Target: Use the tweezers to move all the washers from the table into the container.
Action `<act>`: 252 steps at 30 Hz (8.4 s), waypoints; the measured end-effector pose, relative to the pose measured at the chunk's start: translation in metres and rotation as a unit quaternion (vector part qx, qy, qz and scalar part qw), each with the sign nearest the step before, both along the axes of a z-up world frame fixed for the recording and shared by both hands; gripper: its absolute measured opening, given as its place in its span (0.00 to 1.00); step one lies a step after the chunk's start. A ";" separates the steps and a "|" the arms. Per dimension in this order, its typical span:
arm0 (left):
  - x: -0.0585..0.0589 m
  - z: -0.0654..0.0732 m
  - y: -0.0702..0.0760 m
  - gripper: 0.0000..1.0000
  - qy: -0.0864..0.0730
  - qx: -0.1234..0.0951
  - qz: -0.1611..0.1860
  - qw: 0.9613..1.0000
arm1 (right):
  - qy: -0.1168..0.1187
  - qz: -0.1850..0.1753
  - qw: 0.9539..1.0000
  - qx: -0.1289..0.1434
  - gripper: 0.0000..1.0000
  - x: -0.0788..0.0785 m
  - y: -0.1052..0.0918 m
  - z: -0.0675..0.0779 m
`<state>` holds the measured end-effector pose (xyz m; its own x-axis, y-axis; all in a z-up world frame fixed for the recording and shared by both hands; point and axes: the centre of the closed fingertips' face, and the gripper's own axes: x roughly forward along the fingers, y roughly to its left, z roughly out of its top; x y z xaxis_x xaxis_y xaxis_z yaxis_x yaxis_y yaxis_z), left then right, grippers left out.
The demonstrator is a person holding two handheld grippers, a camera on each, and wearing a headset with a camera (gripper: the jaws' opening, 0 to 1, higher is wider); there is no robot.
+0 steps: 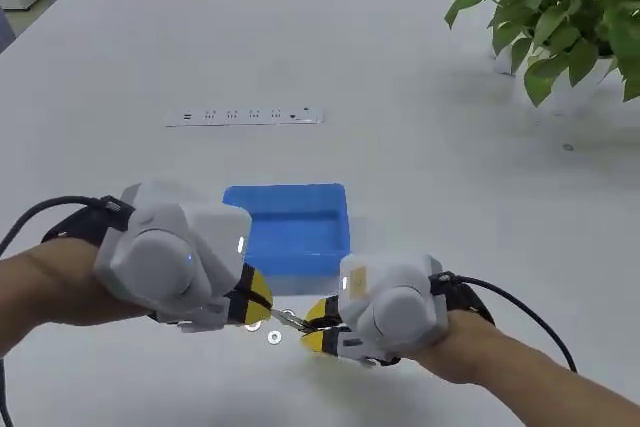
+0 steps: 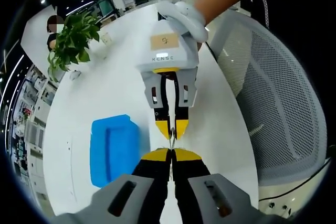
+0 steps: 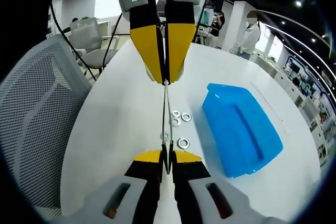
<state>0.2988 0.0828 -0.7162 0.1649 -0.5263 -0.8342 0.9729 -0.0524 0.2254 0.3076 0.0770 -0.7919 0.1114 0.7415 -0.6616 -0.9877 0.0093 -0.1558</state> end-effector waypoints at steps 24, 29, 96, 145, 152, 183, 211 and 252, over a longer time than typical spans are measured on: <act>0.007 0.000 -0.012 0.04 0.005 0.015 -0.024 1.000 | 0.002 -0.025 1.000 0.007 0.10 0.009 0.001 -0.006; 0.007 -0.002 -0.014 0.04 0.007 0.017 -0.029 0.999 | 0.002 -0.027 1.000 0.005 0.10 0.010 0.000 -0.007; 0.013 -0.007 -0.050 0.05 0.051 0.009 -0.065 0.997 | 0.050 -0.073 0.996 0.029 0.10 0.013 -0.011 -0.008; 0.036 0.053 -0.032 0.05 0.031 -0.005 -0.059 0.998 | 0.003 -0.043 0.998 0.052 0.09 0.043 0.005 0.053; 0.051 0.061 -0.029 0.05 0.018 -0.007 -0.058 0.998 | -0.008 -0.035 0.998 0.052 0.09 0.060 0.009 0.060; 0.116 0.040 -0.008 0.05 0.012 -0.013 -0.041 0.999 | 0.006 -0.059 0.996 0.061 0.10 0.125 0.032 0.039; 0.135 0.008 -0.001 0.05 0.036 -0.009 -0.032 0.999 | 0.031 -0.050 0.997 0.046 0.10 0.138 0.037 0.006; 0.129 0.013 -0.002 0.05 0.035 -0.004 -0.040 0.999 | 0.030 -0.048 0.997 0.046 0.10 0.134 0.035 0.012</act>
<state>0.4279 0.0809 -0.7028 0.0632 -0.5426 -0.8376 0.9789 -0.1297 0.1578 0.4416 0.1116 -0.7802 0.1471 0.7870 -0.5991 -0.9891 0.1166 -0.0898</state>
